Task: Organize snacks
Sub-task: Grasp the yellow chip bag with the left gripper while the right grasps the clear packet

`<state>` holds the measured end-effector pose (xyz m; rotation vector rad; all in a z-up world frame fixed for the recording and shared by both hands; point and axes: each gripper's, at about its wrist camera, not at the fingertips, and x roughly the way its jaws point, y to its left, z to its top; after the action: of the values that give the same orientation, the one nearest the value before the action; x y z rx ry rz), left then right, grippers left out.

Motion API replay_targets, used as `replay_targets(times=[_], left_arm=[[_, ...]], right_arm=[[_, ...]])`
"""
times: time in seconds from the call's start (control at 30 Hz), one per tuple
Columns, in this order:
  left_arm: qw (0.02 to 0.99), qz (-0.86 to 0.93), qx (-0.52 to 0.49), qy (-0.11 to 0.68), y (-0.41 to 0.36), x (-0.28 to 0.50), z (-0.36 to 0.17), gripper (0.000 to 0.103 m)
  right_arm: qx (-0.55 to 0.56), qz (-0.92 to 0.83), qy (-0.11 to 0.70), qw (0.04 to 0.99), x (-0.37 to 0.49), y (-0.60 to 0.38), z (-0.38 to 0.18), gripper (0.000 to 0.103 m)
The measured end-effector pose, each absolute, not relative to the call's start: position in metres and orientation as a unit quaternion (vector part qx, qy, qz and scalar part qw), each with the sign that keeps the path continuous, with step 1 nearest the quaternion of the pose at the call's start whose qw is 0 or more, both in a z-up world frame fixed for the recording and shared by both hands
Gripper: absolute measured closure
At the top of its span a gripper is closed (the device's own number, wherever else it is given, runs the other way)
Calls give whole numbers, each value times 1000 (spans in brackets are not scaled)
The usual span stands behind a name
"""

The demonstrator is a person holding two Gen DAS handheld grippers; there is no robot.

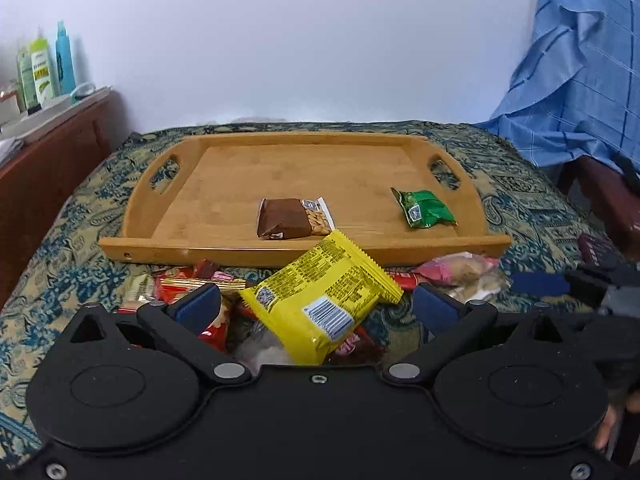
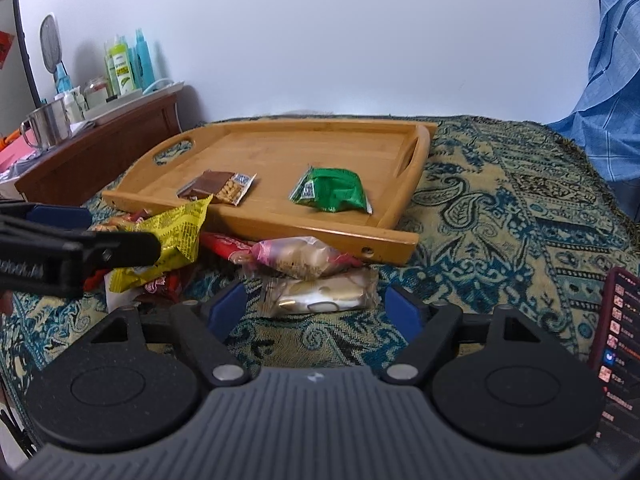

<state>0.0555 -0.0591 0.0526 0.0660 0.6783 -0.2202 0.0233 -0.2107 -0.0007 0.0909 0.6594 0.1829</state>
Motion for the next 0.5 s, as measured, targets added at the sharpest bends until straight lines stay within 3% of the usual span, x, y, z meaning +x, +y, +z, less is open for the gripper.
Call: replay_targets(times=[0.4,0.5], left_arm=[[915,-85,-9,394,-62,93,28,0],[911,-93,-12,401,-63,94,24,6]], right_arm=[[1,81,323,943,34,-195,-10,13],[-20,77,322,943,35,-190,-12,13]])
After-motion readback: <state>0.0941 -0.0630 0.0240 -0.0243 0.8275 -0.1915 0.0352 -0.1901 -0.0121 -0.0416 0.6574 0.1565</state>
